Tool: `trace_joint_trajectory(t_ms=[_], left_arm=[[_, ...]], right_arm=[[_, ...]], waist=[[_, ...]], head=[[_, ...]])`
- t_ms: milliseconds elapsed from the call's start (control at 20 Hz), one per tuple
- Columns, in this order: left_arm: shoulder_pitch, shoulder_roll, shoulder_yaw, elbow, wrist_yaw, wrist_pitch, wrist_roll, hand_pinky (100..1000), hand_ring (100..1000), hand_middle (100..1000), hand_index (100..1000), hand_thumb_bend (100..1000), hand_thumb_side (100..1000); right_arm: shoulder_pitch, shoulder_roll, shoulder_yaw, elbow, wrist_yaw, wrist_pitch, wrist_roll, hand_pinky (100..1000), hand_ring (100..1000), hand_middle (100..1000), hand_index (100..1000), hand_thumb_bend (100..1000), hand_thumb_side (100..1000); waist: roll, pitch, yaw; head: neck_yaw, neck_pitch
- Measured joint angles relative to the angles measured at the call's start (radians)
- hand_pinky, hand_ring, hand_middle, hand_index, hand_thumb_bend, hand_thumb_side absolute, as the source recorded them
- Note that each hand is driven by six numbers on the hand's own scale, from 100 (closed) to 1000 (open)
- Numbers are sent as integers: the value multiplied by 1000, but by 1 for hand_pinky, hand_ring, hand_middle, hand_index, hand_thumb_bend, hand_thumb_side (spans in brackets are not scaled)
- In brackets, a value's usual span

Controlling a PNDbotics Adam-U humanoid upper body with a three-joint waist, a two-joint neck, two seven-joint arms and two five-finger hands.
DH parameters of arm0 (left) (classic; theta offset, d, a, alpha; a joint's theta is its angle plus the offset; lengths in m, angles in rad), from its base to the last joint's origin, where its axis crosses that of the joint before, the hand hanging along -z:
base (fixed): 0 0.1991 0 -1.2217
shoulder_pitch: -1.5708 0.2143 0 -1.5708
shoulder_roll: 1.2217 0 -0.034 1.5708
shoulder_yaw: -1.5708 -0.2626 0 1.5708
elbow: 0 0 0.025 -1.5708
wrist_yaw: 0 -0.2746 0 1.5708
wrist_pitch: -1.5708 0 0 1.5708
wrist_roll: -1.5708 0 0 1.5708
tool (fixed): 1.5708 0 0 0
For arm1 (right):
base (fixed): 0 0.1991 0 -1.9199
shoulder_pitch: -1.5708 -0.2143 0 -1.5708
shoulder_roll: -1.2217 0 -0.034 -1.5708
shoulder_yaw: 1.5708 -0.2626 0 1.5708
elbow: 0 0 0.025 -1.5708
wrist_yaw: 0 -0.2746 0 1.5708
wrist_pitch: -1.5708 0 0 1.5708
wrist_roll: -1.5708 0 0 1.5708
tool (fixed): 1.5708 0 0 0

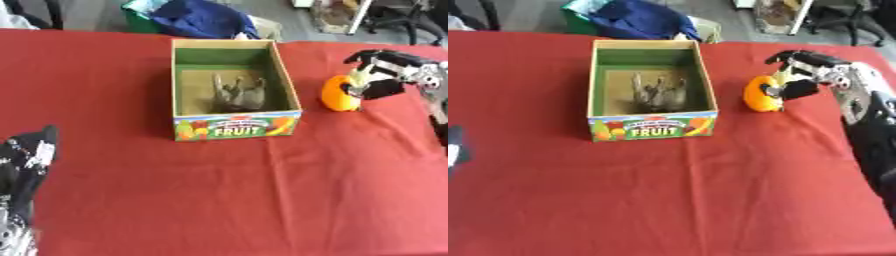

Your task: Pick up objects on the table and place them in the box.

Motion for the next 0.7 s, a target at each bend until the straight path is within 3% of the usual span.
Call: trace_joint_trajectory(t_ms=[200,400,450,500,700], left_arm=[[0,0,0,0,0,0,0,590,549,481,603,530,453],[0,0,0,0,0,0,0,590,549,481,603,530,454],[0,0,0,0,0,0,0,590,549,480,603,530,454],[0,0,0,0,0,0,0,590,549,480,603,530,454],[0,0,0,0,0,0,0,590,549,481,603,529,454]], right_arm=[[7,0,1,7,8,-10,22,784,856,929,945,276,686],[7,3,8,7,45,-12,35,786,852,904,924,314,618],[7,6,11,7,60,-12,35,774,827,854,895,309,500],[6,10,13,7,75,-10,32,770,816,832,882,313,463],[2,23,13,7,139,1,-15,736,757,685,762,247,464]], waist=[[-1,0,-1],[-1,0,-1],[-1,0,-2],[0,0,-2],[0,0,-2]], head=[[0,0],[0,0],[0,0],[0,-1],[-1,-7]])
